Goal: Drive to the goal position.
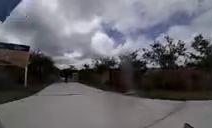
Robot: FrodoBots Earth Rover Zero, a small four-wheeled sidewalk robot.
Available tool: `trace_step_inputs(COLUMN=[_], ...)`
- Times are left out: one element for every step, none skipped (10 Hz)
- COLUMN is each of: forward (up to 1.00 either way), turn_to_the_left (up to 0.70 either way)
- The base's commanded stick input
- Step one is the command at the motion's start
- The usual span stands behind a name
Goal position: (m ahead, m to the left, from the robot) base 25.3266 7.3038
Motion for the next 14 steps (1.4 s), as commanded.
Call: trace_step_inputs(forward=[0.32, 0.32, 0.32, 0.32, 0.32, 0.32, 0.40, 0.65, 0.69, 0.70, 0.70, 0.70, 0.70, 0.70], turn_to_the_left=[0.79, 0.79, 0.79, 0.79, 0.79, 0.80, 0.67, 0.11, 0.01, 0.01, 0.01, 0.01, 0.01, 0.01])
